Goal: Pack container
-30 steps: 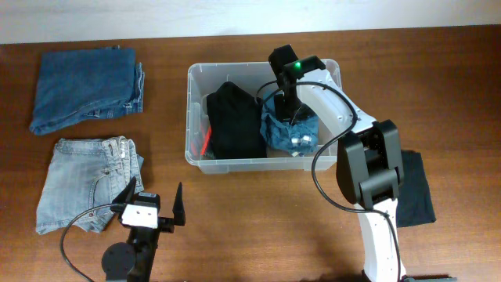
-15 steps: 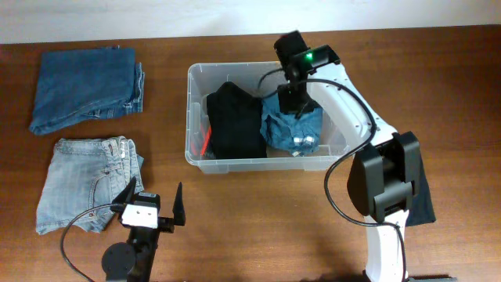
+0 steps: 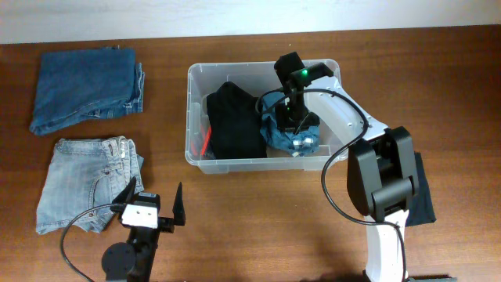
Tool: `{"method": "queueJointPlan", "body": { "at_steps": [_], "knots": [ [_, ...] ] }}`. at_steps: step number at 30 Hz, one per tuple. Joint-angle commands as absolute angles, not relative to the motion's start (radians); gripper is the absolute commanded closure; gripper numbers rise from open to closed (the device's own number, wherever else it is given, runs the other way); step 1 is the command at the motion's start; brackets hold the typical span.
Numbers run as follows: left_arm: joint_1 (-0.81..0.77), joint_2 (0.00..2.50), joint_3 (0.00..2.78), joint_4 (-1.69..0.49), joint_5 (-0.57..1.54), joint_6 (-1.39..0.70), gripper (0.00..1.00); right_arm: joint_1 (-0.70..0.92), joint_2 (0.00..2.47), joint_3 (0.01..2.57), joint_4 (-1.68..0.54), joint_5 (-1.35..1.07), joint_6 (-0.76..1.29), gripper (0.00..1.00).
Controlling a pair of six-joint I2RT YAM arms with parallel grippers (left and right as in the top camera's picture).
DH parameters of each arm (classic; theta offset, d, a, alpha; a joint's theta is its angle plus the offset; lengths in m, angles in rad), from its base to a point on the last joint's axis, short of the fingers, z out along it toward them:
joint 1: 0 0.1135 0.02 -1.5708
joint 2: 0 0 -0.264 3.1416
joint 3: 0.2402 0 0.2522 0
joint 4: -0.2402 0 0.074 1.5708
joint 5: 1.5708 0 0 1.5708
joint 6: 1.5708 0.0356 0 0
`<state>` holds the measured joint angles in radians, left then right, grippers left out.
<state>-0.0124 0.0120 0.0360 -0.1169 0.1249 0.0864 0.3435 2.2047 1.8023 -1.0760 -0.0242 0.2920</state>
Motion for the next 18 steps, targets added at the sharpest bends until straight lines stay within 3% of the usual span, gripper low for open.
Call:
{"method": "queueJointPlan", "body": {
  "at_steps": [1, 3, 5, 11, 14, 18],
  "knots": [
    [-0.007, 0.007, 0.032, -0.118, 0.138, 0.096, 0.01, 0.339, 2.206, 1.825, -1.092, -0.045, 0.303, 0.89],
    [-0.007, 0.007, 0.032, -0.118, 0.138, 0.096, 0.01, 0.333, 2.180, 1.883, -1.129, -0.042, 0.303, 0.87],
    [-0.007, 0.007, 0.032, -0.118, 0.138, 0.096, 0.01, 0.327, 2.142, 1.972, -1.179, -0.039, 0.291, 0.80],
    [-0.007, 0.007, 0.032, -0.118, 0.138, 0.096, 0.01, 0.298, 2.029, 2.279, -1.403, 0.057, 0.294, 0.38],
    [-0.007, 0.007, 0.032, -0.118, 0.138, 0.096, 0.01, 0.262, 1.969, 2.378, -1.484, 0.064, 0.309, 0.23],
    [-0.007, 0.007, 0.032, -0.118, 0.138, 0.096, 0.01, 0.185, 1.888, 2.407, -1.562, 0.065, 0.358, 0.21]
  ]
}}
